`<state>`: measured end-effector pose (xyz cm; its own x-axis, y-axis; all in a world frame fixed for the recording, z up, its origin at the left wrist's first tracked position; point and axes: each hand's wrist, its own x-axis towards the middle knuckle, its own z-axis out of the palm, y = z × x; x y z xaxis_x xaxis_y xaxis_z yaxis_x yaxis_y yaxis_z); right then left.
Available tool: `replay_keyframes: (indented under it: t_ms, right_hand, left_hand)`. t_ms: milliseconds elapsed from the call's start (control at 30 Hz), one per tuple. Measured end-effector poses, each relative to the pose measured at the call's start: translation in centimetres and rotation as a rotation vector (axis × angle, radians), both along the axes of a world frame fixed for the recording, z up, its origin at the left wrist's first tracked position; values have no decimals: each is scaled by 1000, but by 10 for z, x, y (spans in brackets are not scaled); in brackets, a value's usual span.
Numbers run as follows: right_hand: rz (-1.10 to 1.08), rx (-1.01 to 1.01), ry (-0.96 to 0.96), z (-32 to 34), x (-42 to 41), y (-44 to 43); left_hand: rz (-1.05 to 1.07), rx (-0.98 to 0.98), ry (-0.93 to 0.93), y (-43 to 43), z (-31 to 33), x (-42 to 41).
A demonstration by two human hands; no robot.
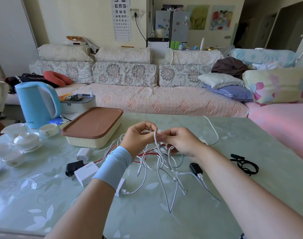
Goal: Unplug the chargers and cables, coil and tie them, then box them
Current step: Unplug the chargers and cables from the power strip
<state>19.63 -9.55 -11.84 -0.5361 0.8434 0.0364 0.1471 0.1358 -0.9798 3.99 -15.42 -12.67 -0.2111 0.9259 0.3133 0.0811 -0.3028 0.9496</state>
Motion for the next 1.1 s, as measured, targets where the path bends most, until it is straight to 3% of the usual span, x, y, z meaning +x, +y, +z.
replay_keyframes:
  t_ms: [233,367,433,500,600,767,933,1000,1100]
  right_hand:
    - [-180,46,213,4,5,12]
    - [-156,22,305,3,3,10]
    - [-139,62,287,2,3,10]
    - [-110,138,226,4,7,10]
    - [-53,218,138,4,17,10]
    - [-27,365,-40,1,45,15]
    - [94,339,-636,-24,76,18]
    - [151,305,-848,-34,81,15]
    - [167,252,-882,-40,79,12]
  left_hand:
    - [14,-154,440,3,-10,-21]
    - [158,-279,531,11,-14,-27]
    - [237,-237,466,10,-10,-27]
    - [156,-213,370,4,-4,-24]
    - [-77,-280,403,-2,-5,-16]
    - [-89,-310,761,3,-20,-6]
    - [-221,-576,1327,9,-38,3]
    - [-206,-620,1355,14,-42,3]
    - [32,-603,1338,21,-41,-8]
